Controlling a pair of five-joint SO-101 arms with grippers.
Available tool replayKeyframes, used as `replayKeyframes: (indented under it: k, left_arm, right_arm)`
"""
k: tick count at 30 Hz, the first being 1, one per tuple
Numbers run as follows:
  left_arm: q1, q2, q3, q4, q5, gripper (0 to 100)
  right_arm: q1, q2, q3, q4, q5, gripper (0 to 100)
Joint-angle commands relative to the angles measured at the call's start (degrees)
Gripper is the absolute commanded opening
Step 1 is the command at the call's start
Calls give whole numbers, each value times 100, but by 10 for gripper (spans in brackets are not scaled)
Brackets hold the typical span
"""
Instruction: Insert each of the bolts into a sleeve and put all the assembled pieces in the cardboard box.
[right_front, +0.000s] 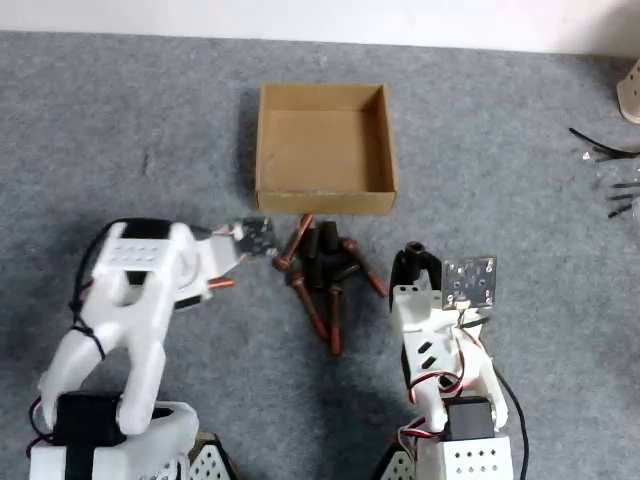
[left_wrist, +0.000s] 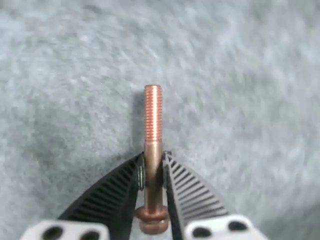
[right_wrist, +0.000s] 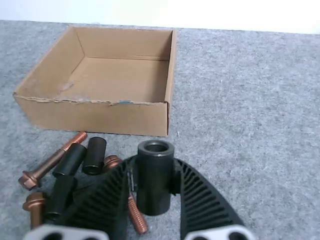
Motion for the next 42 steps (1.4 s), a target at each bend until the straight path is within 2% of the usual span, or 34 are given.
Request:
replayKeyframes:
  k: [1,4,8,12,16,20,24,26,28,30,35,39,42]
  left_arm:
    - [-347,-4,-303,176,-1055,5]
    - [-523,-4,-347,123,-1407,5]
    - [-505,207,-822,167,-1336,5]
    - [-426,1103,-1833,246,-466,5]
    - [-259,2264,-2993,888,158,10]
    - [-207,3178,-3820,1442,563,159]
    - [-207,3556,-4295,1459,1011,165]
    - [-198,3574,-4470,1451,1468,164]
    - [-119,3574,-4716,1468,2198,162]
    - [-57,3574,-4989,1477,3262,161]
    - [-145,3574,-5543,1890,6796,161]
    - [31,3618,-5666,2514,10127,161]
    - [163,3626,-5675,2796,11710,161]
  right_arm:
    - [57,-31,760,-4,70,5]
    - [57,-31,760,-4,70,5]
    - [57,-31,760,-4,70,5]
    - [57,-31,760,-4,70,5]
    - [57,-31,760,-4,70,5]
    - [57,-31,760,-4,70,5]
    - [57,-31,760,-4,70,5]
    - [57,-31,760,-4,70,5]
    - [57,-31,760,-4,79,5]
    - [57,-31,760,-4,79,5]
    - [57,-31,760,-4,79,5]
    - [57,-31,760,-4,79,5]
    - [57,-31,760,-4,79,5]
